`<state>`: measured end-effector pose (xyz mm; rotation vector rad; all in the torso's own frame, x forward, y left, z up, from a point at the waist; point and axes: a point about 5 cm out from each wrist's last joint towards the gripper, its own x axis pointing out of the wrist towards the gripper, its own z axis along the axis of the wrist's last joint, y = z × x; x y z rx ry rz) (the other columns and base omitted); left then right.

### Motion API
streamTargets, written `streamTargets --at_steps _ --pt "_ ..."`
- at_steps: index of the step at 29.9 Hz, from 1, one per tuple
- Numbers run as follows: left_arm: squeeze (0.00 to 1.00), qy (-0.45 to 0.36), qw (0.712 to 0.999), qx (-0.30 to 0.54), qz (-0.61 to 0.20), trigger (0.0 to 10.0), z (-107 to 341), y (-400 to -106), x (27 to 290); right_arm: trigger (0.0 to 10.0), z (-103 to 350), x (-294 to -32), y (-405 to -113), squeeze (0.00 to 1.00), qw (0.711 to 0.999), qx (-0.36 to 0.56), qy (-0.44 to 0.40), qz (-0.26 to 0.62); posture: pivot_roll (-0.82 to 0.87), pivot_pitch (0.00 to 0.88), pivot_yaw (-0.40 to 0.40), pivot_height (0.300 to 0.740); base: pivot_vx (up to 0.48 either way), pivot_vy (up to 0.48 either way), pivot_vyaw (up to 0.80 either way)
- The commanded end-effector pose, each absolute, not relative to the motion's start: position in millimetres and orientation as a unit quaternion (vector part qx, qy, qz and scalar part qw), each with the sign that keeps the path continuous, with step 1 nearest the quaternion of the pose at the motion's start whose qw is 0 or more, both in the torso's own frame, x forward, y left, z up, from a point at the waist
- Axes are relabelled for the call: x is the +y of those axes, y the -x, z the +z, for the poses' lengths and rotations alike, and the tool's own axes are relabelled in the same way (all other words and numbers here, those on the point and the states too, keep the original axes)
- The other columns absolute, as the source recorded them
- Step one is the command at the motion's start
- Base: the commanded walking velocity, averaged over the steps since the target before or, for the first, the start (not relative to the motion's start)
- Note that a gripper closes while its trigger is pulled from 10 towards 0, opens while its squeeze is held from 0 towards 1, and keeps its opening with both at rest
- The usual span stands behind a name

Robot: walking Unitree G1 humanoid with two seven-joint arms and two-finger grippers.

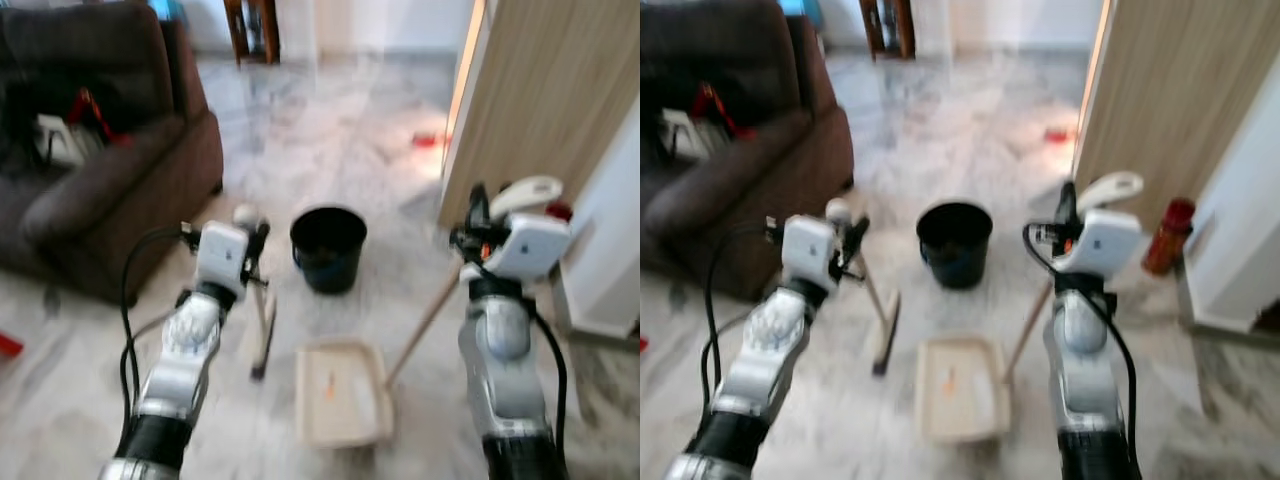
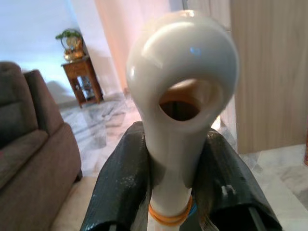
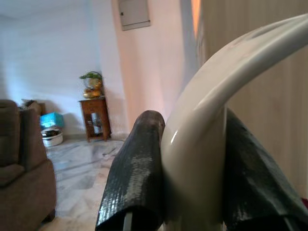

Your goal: Sweep floor

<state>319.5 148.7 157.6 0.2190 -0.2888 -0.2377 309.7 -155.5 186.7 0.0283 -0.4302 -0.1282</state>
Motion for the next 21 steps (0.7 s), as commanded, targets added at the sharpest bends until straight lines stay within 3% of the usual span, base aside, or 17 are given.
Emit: streamTargets --at_steps 1,21 --pt "0.00 -0.121 0.969 -0.180 -0.114 10.0 176 -321 148 10.0 211 -155 -305 0.00 0.961 -0.266 -0.037 -0.066 -0.02 0.065 0.078 0.740 0.386 0.000 0.00" --pt "0.00 -0.129 0.970 -0.173 -0.107 10.0 174 -315 156 10.0 257 -149 -299 0.00 0.935 -0.342 -0.069 -0.071 -0.01 0.073 0.079 0.740 0.390 0.000 0.00"
